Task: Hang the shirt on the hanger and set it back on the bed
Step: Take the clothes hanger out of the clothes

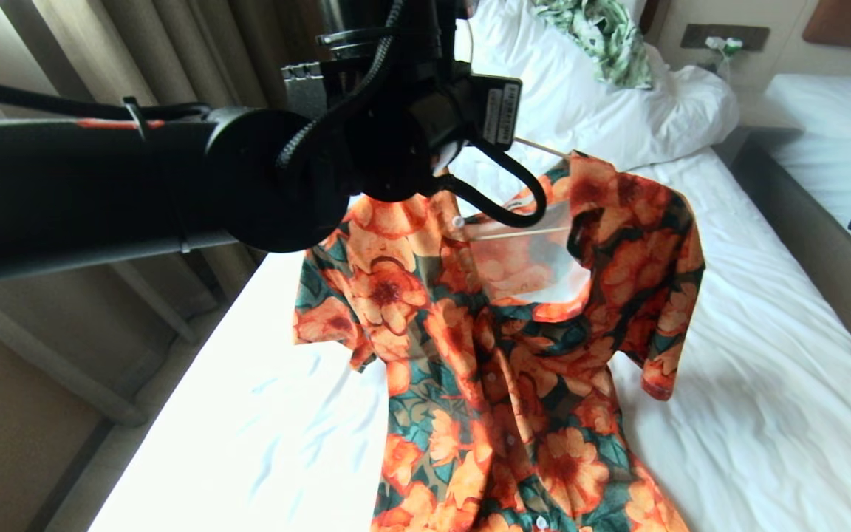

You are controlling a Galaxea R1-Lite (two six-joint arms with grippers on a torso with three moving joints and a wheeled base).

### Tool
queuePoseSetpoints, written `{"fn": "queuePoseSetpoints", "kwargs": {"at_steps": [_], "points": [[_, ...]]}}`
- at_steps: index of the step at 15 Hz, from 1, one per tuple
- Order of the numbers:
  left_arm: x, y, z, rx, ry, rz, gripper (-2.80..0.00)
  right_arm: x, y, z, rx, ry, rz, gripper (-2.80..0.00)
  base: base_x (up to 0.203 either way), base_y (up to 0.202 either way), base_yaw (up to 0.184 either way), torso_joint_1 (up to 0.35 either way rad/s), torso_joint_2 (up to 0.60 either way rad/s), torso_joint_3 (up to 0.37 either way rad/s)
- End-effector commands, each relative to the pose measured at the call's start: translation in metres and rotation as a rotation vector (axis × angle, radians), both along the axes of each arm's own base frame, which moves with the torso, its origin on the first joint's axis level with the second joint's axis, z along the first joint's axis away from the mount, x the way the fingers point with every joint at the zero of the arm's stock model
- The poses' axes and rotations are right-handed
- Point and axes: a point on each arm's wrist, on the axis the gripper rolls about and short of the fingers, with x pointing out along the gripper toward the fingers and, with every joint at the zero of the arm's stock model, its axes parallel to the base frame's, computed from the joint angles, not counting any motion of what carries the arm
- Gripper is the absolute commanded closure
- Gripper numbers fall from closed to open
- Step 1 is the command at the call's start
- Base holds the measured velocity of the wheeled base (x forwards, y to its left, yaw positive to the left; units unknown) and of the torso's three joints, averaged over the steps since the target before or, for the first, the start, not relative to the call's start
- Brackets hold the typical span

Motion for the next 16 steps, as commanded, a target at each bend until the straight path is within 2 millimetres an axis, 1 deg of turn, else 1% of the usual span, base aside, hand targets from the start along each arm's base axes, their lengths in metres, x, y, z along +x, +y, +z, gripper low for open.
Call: {"fn": "queuePoseSetpoints", "kwargs": {"at_steps": [1,2,3,5,8,16], "points": [[0.011,0.014,0.006,-0.012,-0.012,0.047,0.0,0.004,-0.001,-0.002,-0.001,0.007,0.009,-2.8,0.0,0.0,0.0,0.0,0.0,0.0],[0.017,0.023,0.008,-0.011,-0.011,0.072,0.0,0.004,0.0,-0.001,-0.001,0.008,0.014,-2.8,0.0,0.0,0.0,0.0,0.0,0.0],[0.018,0.034,0.015,-0.021,-0.016,0.095,0.0,0.006,0.003,-0.001,-0.001,0.008,0.03,-2.8,0.0,0.0,0.0,0.021,-0.12,-0.084],[0.014,0.043,0.024,-0.035,-0.027,0.105,0.0,0.011,0.007,0.0,-0.001,0.006,0.054,-2.8,0.0,0.0,0.0,0.084,-0.34,-0.236],[0.008,0.047,0.03,-0.044,-0.036,0.101,0.0,0.015,0.011,-0.002,0.003,0.011,0.073,-2.8,0.0,0.0,0.0,0.138,-0.47,-0.335],[0.008,0.045,0.028,-0.046,-0.031,0.095,0.0,0.015,0.014,-0.004,0.005,0.018,0.086,-2.8,0.0,0.0,0.0,0.19,-0.55,-0.364]]}}
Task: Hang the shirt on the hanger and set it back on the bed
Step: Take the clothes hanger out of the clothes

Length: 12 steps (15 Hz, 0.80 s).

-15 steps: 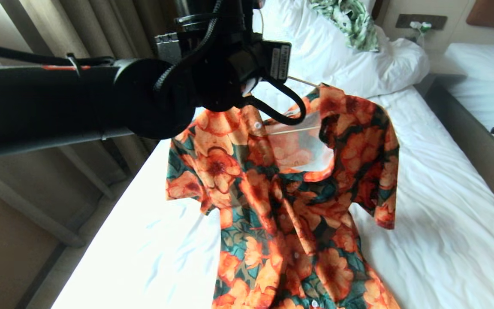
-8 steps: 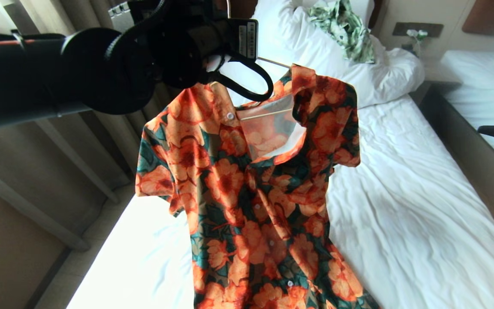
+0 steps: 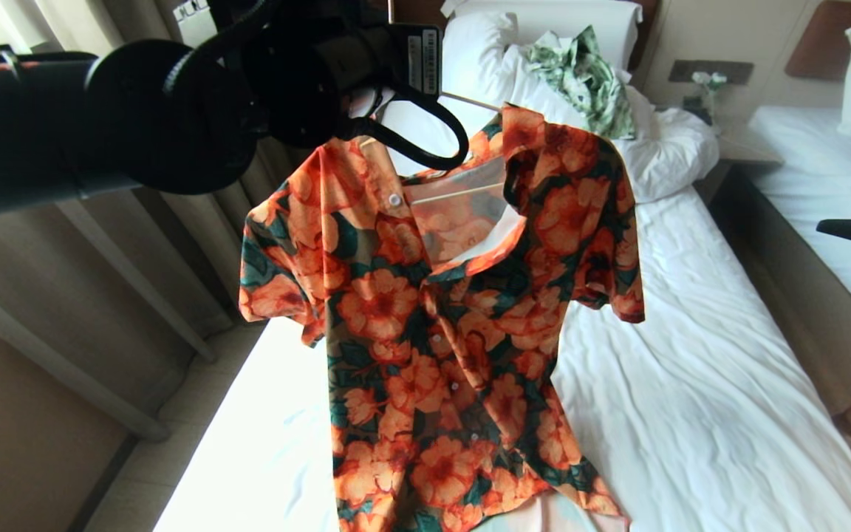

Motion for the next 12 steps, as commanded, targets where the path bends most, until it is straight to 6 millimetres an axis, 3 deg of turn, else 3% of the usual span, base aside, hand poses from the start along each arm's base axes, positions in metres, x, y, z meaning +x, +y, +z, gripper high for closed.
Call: {"fn": "queuePoseSetpoints", "kwargs": {"at_steps": [1,2,12], "points": [[0.0,-0.0009,-0.0005,0.001,0.001,0.002,0.0,-0.0004,0.0013,-0.0012,-0.005,0.003,0.013,-2.8,0.0,0.0,0.0,0.238,-0.61,-0.375],[0.0,-0.0009,-0.0007,0.002,0.001,0.002,0.0,-0.0007,0.0015,-0.0019,-0.006,0.004,0.015,0.0,0.0,0.0,0.0,0.245,-0.61,-0.372],[-0.0008,-0.0009,0.0001,0.0,-0.001,0.002,0.0,0.0004,0.0066,-0.0011,-0.005,0.006,0.035,0.0,0.0,0.0,0.0,0.161,-0.38,-0.228]]}}
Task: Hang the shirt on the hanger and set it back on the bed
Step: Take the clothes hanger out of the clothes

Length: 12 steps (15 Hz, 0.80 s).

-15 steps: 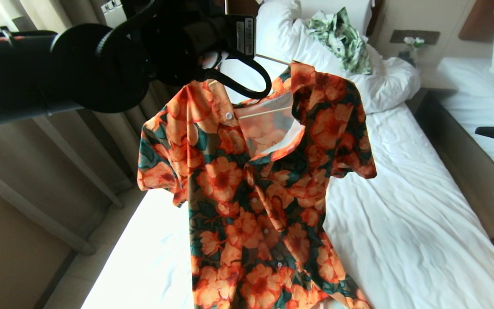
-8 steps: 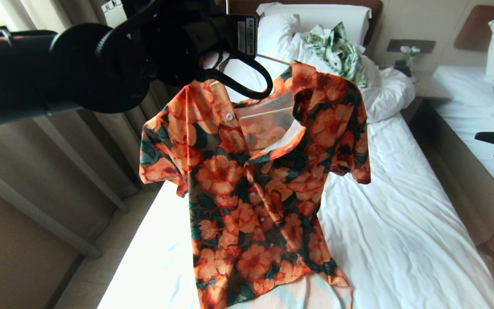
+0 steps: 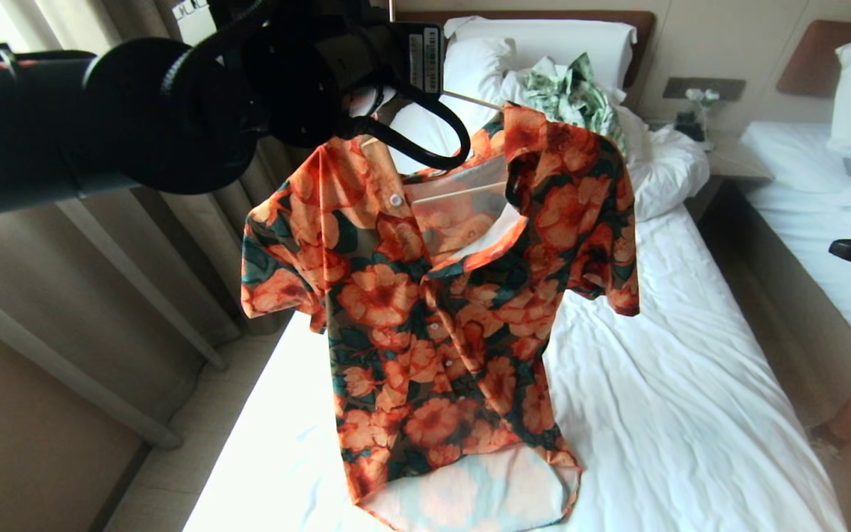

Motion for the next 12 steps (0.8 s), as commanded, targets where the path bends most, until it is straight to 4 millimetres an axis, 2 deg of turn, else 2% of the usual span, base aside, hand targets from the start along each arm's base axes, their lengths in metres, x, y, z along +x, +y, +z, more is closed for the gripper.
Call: {"fn": "queuePoseSetpoints", "kwargs": {"at_steps": [1,6,9,10,12], "points": [[0.0,0.0,0.0,-0.001,-0.002,0.003,0.0,0.001,0.001,-0.001,-0.003,0.004,0.013,0.0,0.0,0.0,0.0,0.155,-0.35,-0.21],[-0.004,0.004,0.006,-0.012,-0.014,0.002,0.0,0.005,0.004,-0.005,0.005,0.016,0.028,0.0,0.0,0.0,0.0,0.142,-0.32,-0.181],[-0.006,0.005,0.008,-0.015,-0.018,0.0,0.0,0.004,0.006,-0.007,0.01,0.025,0.031,0.0,0.0,0.0,0.0,0.02,-0.03,-0.015],[-0.008,0.006,0.009,-0.015,-0.016,-0.004,0.0,0.004,0.011,-0.003,0.016,0.026,0.042,0.0,0.0,0.0,0.0,0.0,0.0,0.0],[-0.012,0.002,0.006,-0.029,0.016,-0.028,0.0,0.005,0.023,0.01,0.117,0.151,0.054,0.0,0.0,0.0,0.0,0.0,0.0,0.0]]}}
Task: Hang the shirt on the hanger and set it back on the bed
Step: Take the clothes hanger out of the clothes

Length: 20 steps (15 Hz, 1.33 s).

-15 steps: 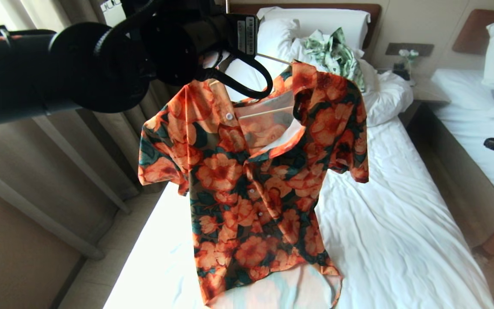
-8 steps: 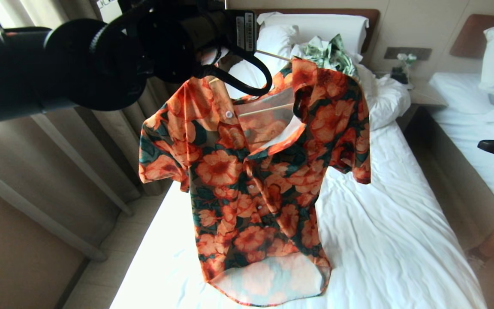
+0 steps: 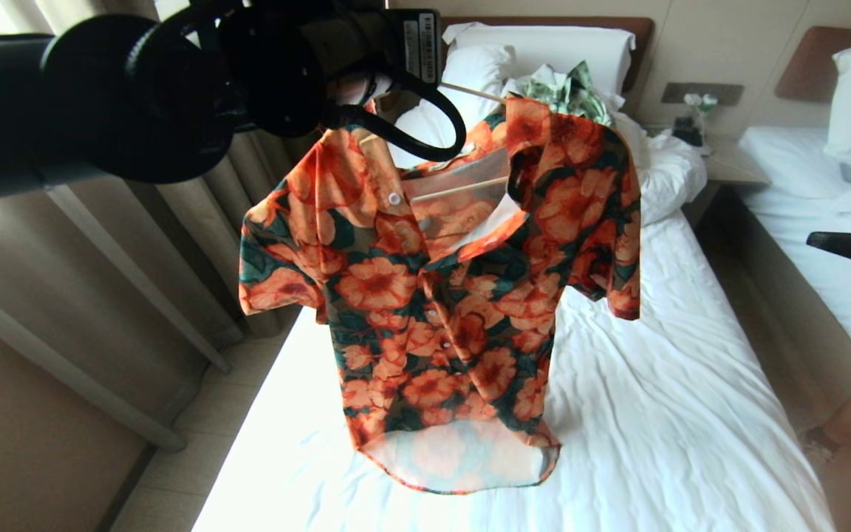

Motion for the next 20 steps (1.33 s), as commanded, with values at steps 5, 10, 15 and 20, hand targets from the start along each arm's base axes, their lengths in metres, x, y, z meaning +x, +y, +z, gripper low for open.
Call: {"fn": "queuePoseSetpoints", "kwargs": {"at_steps": [5,10,15,20], "points": [[-0.02,-0.018,0.0,-0.008,0.015,-0.07,0.0,0.007,0.021,0.062,0.282,0.405,0.1,0.0,0.0,0.0,0.0,0.0,0.0,0.0],[-0.022,-0.017,0.001,-0.007,0.014,-0.078,0.0,0.03,0.017,0.098,0.304,0.525,0.135,0.0,0.0,0.0,0.0,0.0,0.0,0.0],[-0.026,-0.016,0.005,-0.019,0.001,-0.091,0.0,0.007,0.003,0.093,0.123,0.128,0.057,0.0,0.0,0.0,0.0,0.0,0.0,0.0],[-0.027,-0.017,0.006,-0.018,-0.001,-0.096,0.0,0.027,-0.041,0.054,0.066,0.025,-0.094,0.0,0.0,0.0,0.0,0.0,0.0,0.0]]}}
